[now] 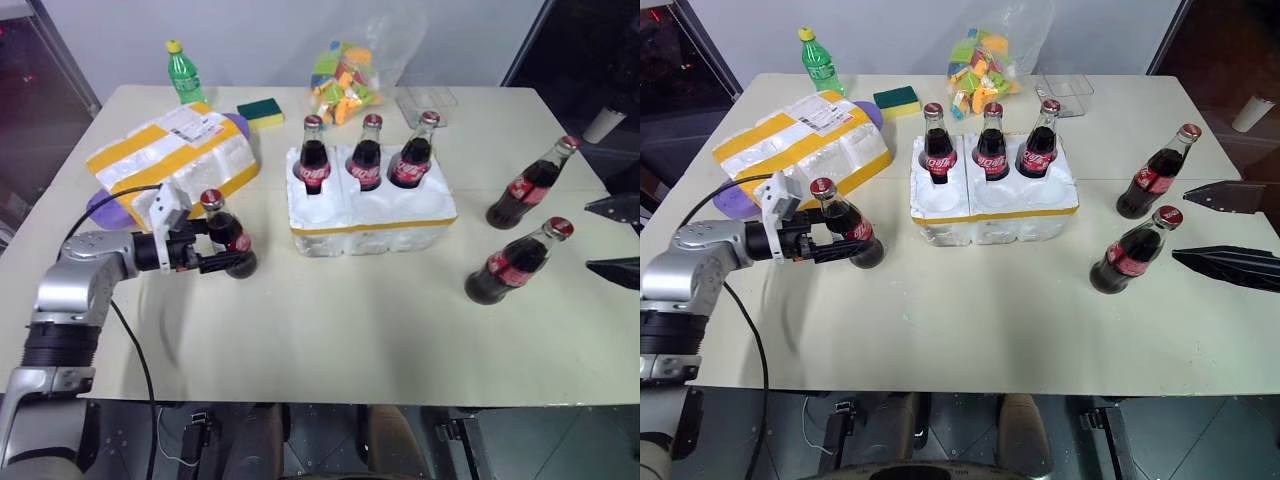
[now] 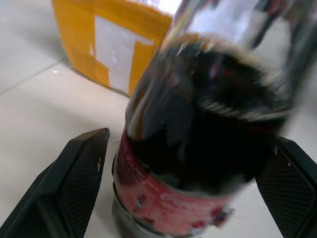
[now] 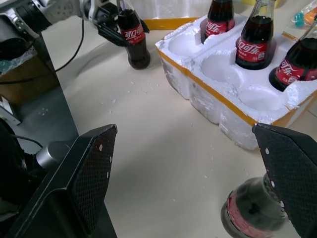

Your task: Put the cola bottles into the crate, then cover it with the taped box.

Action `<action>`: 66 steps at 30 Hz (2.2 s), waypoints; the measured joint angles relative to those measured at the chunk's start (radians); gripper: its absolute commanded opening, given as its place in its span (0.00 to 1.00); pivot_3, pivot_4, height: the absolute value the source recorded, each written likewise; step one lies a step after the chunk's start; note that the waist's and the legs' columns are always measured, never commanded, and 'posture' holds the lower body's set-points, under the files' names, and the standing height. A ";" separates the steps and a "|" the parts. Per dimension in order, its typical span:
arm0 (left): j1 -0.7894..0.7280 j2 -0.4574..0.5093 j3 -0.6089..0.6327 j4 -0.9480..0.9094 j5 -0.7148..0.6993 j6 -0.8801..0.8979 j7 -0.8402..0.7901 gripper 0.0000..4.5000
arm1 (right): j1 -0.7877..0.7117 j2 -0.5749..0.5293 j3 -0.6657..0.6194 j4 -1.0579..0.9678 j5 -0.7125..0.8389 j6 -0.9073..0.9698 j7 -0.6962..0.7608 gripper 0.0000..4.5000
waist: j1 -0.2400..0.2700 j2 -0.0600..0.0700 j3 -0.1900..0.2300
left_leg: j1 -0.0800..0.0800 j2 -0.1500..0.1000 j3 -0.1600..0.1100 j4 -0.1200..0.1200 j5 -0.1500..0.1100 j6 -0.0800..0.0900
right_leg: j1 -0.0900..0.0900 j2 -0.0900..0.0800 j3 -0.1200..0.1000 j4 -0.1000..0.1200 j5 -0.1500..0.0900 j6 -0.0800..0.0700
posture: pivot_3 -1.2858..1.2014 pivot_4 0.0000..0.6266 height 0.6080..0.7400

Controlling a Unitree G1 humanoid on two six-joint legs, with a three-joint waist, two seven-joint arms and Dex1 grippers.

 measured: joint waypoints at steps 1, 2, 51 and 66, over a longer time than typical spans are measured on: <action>-0.001 0.000 -0.008 0.006 0.007 -0.010 -0.003 0.94 | -0.004 0.006 0.000 -0.003 0.007 0.006 -0.010 1.00 | 0.000 0.000 0.000 | 0.000 0.000 0.000 0.000 0.000 0.000 | 0.000 0.000 0.000 0.000 0.000 0.000 | 0.52 0.24 0.99; -0.003 0.000 -0.012 0.010 0.014 -0.014 -0.009 0.87 | -0.009 0.014 0.000 -0.005 0.015 0.013 -0.021 1.00 | 0.000 0.000 0.000 | 0.000 0.000 0.000 0.000 0.000 0.000 | 0.000 0.000 0.000 0.000 0.000 0.000 | 0.52 0.24 0.99; -0.602 -0.314 -0.210 0.587 0.307 -0.358 -0.079 0.99 | 0.129 0.242 -0.056 -0.217 0.076 0.016 -0.476 1.00 | 0.002 -0.003 0.002 | -0.001 -0.002 -0.005 0.003 0.000 0.000 | -0.001 0.001 -0.001 0.009 -0.001 0.003 | 0.52 0.24 0.99; -0.366 0.179 -0.024 -0.299 -0.281 0.422 -0.389 0.99 | 0.525 0.491 -0.230 -0.318 0.007 -0.102 -0.411 1.00 | 0.009 -0.002 0.001 | 0.010 -0.001 -0.005 0.002 0.000 0.000 | 0.013 0.000 -0.002 0.005 -0.005 -0.002 | 0.52 0.24 0.99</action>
